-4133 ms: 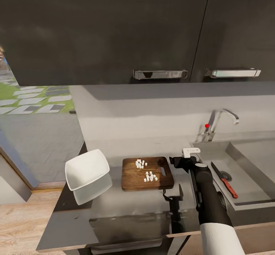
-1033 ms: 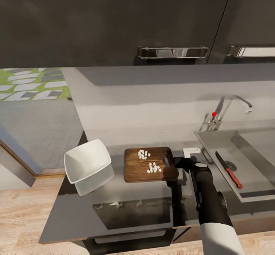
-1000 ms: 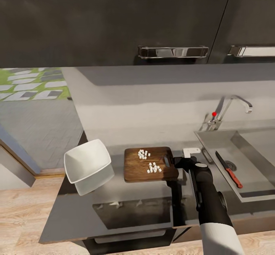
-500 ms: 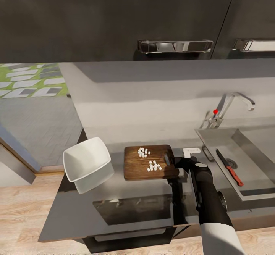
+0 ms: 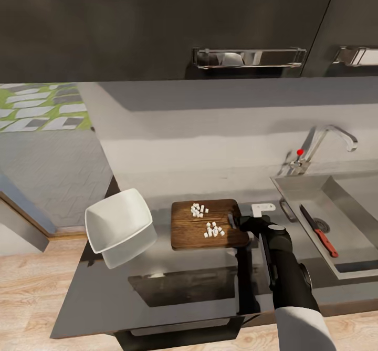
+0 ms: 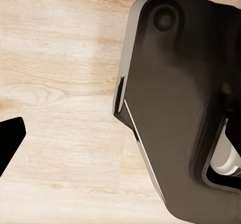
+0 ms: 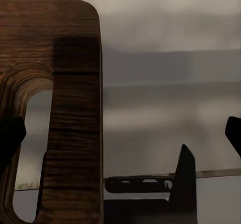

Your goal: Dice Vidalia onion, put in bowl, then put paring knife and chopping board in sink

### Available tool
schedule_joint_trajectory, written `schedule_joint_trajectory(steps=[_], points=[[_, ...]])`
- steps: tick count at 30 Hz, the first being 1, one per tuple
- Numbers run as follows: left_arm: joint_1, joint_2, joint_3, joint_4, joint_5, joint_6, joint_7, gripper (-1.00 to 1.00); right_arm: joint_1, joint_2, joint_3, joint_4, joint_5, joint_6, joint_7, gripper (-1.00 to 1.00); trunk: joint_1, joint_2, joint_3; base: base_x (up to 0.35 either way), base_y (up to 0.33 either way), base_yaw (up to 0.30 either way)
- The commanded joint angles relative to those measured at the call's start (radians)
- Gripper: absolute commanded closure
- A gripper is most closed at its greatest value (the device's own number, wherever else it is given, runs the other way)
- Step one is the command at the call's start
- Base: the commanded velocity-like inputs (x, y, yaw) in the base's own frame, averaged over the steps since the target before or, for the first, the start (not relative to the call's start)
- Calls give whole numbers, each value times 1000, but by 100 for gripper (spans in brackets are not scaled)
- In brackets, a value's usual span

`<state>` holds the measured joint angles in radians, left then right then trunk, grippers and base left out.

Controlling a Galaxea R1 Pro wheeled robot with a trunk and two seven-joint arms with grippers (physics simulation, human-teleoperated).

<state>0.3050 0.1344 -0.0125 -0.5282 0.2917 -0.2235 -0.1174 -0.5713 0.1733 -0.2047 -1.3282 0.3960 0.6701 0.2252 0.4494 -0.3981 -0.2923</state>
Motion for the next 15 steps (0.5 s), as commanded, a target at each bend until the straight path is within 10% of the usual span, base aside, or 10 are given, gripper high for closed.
schedule_joint_trajectory(steps=[1,15], points=[[0,1,-1,-1,10,0,-5,-100,-1,1,-2,-1,10,3,10,-100,1,-2,-2,9,3,0],[0,0,-1,0,10,0,-5,-100,-1,1,-3,-1,13,3,6,-100,1,-2,-2,1,0,0]])
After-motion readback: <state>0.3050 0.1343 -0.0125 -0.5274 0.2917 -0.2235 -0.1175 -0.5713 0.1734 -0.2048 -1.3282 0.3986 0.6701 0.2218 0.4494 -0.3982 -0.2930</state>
